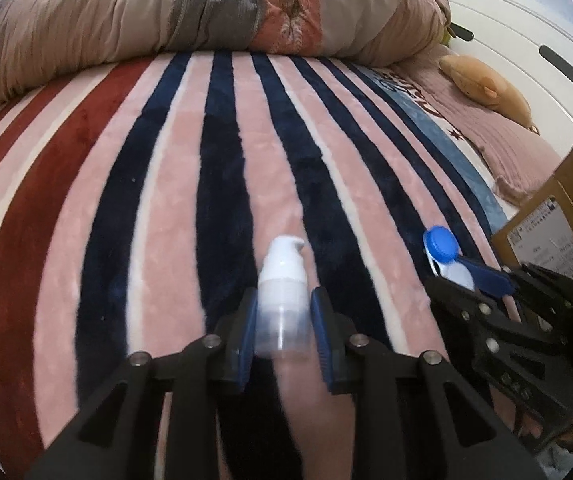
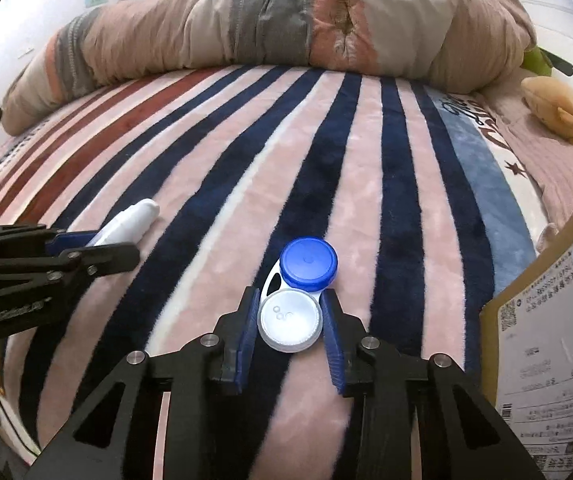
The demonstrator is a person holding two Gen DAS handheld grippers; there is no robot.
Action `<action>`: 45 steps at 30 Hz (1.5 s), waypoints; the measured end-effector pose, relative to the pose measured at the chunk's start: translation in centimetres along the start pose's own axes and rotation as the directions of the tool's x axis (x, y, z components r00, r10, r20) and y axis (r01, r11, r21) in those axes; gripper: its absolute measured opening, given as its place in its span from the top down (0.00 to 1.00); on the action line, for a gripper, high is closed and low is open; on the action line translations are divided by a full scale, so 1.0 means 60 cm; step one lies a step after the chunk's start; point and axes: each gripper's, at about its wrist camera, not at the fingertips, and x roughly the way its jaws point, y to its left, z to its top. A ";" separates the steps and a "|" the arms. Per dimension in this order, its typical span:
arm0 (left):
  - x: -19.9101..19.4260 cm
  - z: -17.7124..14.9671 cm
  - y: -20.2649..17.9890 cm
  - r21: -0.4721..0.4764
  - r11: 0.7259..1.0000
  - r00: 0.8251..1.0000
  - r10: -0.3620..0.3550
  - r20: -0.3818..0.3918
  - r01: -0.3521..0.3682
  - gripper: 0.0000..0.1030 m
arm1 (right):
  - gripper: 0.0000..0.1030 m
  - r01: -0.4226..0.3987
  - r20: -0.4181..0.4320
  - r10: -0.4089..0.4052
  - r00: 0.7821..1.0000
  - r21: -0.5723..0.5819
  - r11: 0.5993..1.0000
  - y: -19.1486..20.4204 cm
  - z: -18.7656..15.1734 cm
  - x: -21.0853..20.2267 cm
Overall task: Organize rigid objects
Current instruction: 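Carry the pump bottle and lens case into the box and release both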
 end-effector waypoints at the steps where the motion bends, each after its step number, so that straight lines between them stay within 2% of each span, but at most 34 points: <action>1: 0.002 0.001 0.000 0.000 1.000 1.000 0.006 0.003 -0.006 0.79 | 0.75 0.006 0.003 -0.006 1.000 -0.009 1.000 -0.001 -0.002 -0.004; 5: -0.007 0.003 0.000 0.001 1.000 1.000 0.002 0.012 -0.002 0.79 | 0.75 -0.012 0.023 0.013 1.000 -0.034 0.999 0.008 -0.001 -0.025; 9: -0.043 0.005 -0.003 0.001 1.000 0.999 -0.012 0.041 0.012 0.79 | 0.75 -0.044 0.062 0.047 0.997 -0.054 0.998 0.019 0.005 -0.063; 13: -0.114 0.014 -0.023 0.026 0.999 0.994 -0.030 0.108 0.028 0.79 | 0.75 -0.065 0.134 0.079 0.988 -0.102 0.993 0.037 0.014 -0.123; 19: -0.232 0.030 -0.083 0.121 0.991 0.970 -0.089 0.225 0.063 0.79 | 0.75 -0.080 0.264 0.110 0.958 -0.124 0.989 0.034 0.022 -0.234; 23: -0.277 0.042 -0.134 0.184 0.979 0.955 -0.137 0.263 0.090 0.79 | 0.75 -0.061 0.349 0.091 0.933 -0.097 0.993 -0.003 0.021 -0.308; 27: -0.298 0.058 -0.203 0.258 0.954 0.939 -0.223 0.262 0.155 0.79 | 0.75 0.001 0.388 0.012 0.922 -0.034 0.999 -0.065 0.005 -0.357; 33: -0.296 0.075 -0.307 0.334 0.914 0.919 -0.319 0.233 0.233 0.79 | 0.74 0.100 0.329 -0.112 0.938 0.053 0.994 -0.182 -0.027 -0.376; 38: -0.267 0.086 -0.383 0.380 0.884 0.922 -0.354 0.159 0.274 0.79 | 0.74 0.148 0.229 -0.157 0.961 0.054 0.987 -0.252 -0.050 -0.354; 45: -0.242 0.087 -0.426 0.402 0.877 0.935 -0.336 0.118 0.264 0.79 | 0.74 0.183 0.159 -0.185 0.970 0.029 0.983 -0.289 -0.055 -0.313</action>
